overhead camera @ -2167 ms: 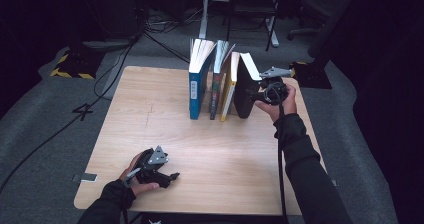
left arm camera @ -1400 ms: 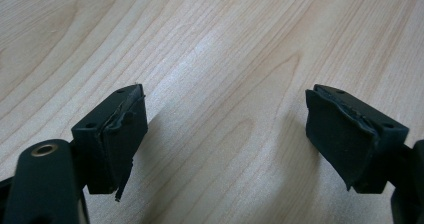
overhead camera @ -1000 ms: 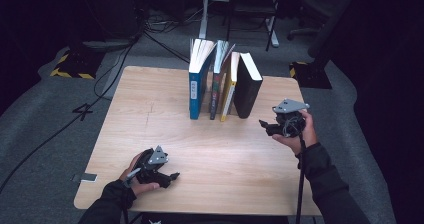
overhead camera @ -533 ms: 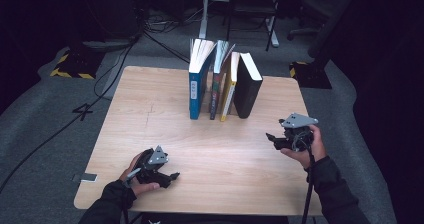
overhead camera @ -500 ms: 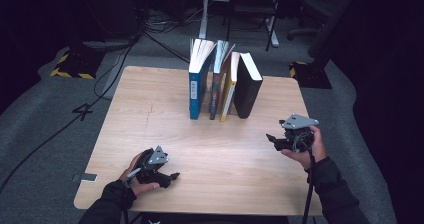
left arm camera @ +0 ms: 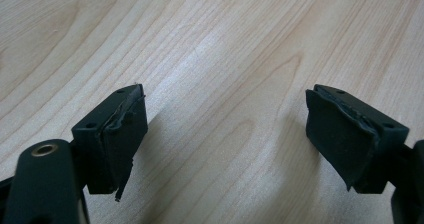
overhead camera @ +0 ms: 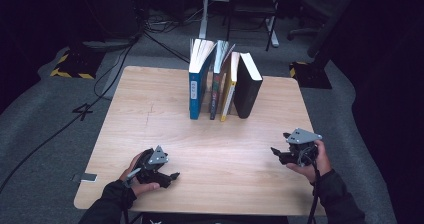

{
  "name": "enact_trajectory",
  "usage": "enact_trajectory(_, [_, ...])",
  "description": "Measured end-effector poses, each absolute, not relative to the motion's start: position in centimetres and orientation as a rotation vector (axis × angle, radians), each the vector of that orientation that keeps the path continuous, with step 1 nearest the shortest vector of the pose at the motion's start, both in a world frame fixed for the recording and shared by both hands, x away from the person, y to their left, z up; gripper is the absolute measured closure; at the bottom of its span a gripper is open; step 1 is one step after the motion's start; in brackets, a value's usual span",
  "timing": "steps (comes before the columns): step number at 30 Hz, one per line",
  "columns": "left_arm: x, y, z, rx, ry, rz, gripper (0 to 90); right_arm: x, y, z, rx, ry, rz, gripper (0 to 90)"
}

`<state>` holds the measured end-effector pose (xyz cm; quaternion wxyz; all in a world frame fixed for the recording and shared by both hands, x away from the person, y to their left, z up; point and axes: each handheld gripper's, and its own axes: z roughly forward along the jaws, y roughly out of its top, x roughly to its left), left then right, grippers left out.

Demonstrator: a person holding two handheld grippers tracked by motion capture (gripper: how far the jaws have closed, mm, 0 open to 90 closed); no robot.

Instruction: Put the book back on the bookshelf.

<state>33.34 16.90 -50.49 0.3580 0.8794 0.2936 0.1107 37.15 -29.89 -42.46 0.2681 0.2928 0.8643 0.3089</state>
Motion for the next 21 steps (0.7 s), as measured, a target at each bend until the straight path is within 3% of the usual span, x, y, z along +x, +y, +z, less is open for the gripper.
enact_trajectory(21, [33.5, 16.9, -50.5, 2.270, 0.757, 0.282, 16.8, 33.6, -37.9, -48.3, 0.979, 2.309, 0.978, 27.9])
